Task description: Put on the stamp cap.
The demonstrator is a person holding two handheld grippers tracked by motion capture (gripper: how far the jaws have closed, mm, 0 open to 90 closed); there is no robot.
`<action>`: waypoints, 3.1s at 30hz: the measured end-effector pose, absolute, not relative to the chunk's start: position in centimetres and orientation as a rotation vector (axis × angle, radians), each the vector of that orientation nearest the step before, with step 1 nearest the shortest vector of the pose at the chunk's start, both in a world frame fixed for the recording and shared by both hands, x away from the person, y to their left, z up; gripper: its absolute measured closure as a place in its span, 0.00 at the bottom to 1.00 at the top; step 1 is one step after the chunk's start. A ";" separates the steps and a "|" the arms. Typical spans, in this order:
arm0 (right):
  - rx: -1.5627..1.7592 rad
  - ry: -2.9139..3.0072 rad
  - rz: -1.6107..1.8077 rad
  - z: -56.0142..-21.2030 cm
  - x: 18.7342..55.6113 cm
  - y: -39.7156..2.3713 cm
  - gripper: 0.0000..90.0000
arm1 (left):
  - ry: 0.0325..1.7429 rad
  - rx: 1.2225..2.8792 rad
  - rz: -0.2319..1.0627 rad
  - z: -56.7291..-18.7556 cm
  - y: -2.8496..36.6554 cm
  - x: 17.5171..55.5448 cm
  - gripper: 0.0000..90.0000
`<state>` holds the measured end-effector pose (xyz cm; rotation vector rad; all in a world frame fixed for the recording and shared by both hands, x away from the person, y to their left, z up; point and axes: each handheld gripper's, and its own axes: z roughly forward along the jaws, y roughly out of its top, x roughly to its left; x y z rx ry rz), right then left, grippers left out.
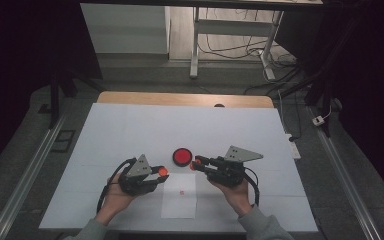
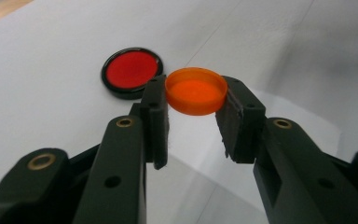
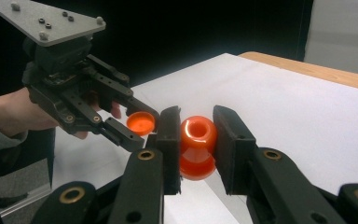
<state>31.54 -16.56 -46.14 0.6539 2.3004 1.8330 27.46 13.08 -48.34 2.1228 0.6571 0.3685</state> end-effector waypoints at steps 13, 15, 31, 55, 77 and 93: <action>0.654 2.289 1.839 -46.0 31.5 -16.7 0.81 | 0.603 2.122 0.310 -48.1 9.9 29.2 0.72; 0.655 2.288 1.842 -45.9 31.5 -16.7 0.81 | 0.599 2.126 0.305 -48.1 9.5 29.3 0.72; 0.647 2.305 1.824 -46.1 31.4 -16.4 0.81 | 0.578 2.161 0.293 -48.8 8.1 29.4 0.72; 0.634 2.366 1.814 -46.9 31.3 -15.6 0.81 | 0.548 2.179 0.310 -48.9 7.1 29.3 0.72; 0.634 2.397 1.796 -47.6 31.2 -15.1 0.81 | 0.532 2.189 0.318 -48.8 6.9 29.1 0.72; 0.637 2.403 1.781 -47.7 31.3 -15.1 0.81 | 0.526 2.180 0.321 -48.7 6.9 29.0 0.72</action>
